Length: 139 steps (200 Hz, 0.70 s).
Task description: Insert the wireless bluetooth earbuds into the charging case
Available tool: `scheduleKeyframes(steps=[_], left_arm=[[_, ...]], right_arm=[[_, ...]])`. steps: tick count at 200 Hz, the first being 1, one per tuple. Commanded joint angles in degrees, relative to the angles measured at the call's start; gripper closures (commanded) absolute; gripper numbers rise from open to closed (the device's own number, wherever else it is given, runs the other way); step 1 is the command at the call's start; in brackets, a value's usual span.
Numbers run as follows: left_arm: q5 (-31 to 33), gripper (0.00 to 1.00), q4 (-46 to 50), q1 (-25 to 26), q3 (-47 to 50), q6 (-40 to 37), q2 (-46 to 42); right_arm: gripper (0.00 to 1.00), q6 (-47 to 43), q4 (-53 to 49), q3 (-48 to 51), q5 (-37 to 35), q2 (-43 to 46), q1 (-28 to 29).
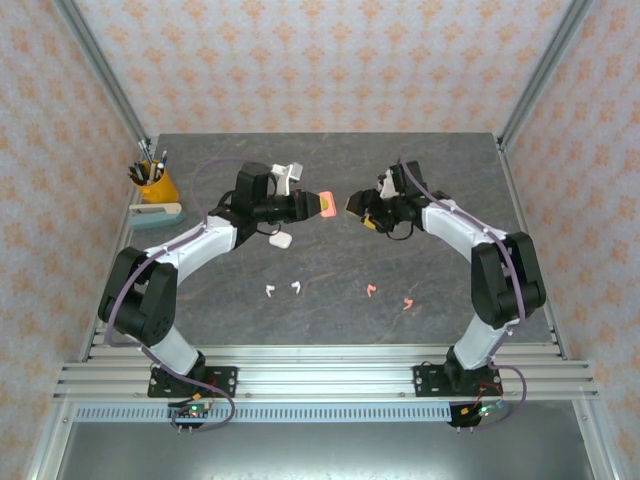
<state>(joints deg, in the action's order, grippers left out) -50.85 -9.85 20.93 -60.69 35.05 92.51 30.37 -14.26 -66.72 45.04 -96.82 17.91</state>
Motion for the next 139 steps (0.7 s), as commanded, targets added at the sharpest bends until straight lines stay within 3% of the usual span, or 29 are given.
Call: scheduleKeyframes(steps=[1,53,139], left_arm=[[-4.9,0.95,-3.1,-0.6,-2.9,0.8,0.5],[-10.6,0.96,-3.7,-0.8,-6.9,2.1,3.3],[-10.9,0.98,-1.8,-0.8,-8.4,1.2,4.8]], right_arm=[[0.41,-2.0,1.9,0.4,7.9,3.6,-0.8],[0.54,-2.4,4.1,-1.0,16.0,3.3,-0.8],[0.58,-4.1,1.4,-1.7,15.7,5.1,-1.2]])
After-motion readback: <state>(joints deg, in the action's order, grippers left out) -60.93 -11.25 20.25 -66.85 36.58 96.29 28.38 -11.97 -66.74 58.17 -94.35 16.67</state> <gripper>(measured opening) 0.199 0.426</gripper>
